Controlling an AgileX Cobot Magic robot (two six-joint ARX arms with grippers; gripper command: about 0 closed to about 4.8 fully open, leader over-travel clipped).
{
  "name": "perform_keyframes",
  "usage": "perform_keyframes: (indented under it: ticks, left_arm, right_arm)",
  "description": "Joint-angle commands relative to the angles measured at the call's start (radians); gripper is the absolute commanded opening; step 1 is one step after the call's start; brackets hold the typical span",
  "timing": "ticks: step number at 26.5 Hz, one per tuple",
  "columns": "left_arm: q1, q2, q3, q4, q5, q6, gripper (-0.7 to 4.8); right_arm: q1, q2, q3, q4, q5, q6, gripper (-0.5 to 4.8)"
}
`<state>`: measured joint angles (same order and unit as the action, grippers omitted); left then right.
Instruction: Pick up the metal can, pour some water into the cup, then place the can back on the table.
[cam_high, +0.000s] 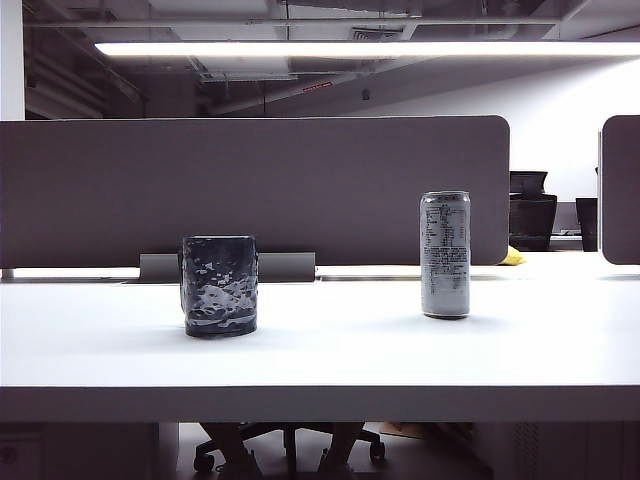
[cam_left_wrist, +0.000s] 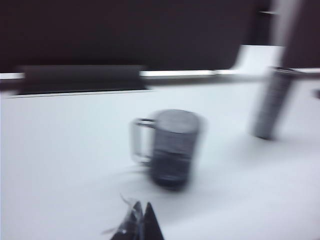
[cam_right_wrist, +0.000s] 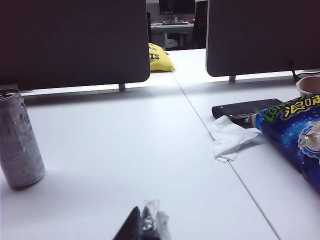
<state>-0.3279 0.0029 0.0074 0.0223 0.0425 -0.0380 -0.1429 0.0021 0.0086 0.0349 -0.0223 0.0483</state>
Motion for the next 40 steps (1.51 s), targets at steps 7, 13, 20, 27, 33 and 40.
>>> perform_keyframes:
  ticks: [7, 13, 20, 27, 33, 40]
  left_arm:
    - [-0.088, 0.001, 0.001, 0.012, 0.104, 0.001, -0.05]
    - [-0.088, 0.001, 0.001, 0.012, 0.104, 0.001, -0.05]
    - [-0.088, 0.001, 0.001, 0.013, 0.103, 0.001, -0.05]
    - [-0.089, 0.001, 0.001, 0.012, 0.104, 0.001, -0.05]
    - [-0.089, 0.001, 0.001, 0.011, 0.103, 0.001, -0.05]
    - [-0.089, 0.001, 0.001, 0.009, 0.093, 0.001, -0.05]
  right_arm:
    - [0.001, 0.0, -0.001, 0.015, 0.001, 0.004, -0.05]
    - [0.002, 0.0, -0.001, 0.135, -0.3, 0.195, -0.05]
    - [0.003, 0.067, 0.117, 0.488, -0.35, 0.46, 0.08]
    - [0.284, 0.761, 0.449, 0.472, -0.307, 0.09, 4.62]
    - [0.375, 1.383, 0.522, 0.88, -0.179, -0.048, 4.79]
    - [0.376, 1.79, 0.671, 1.123, -0.156, 0.02, 4.79]
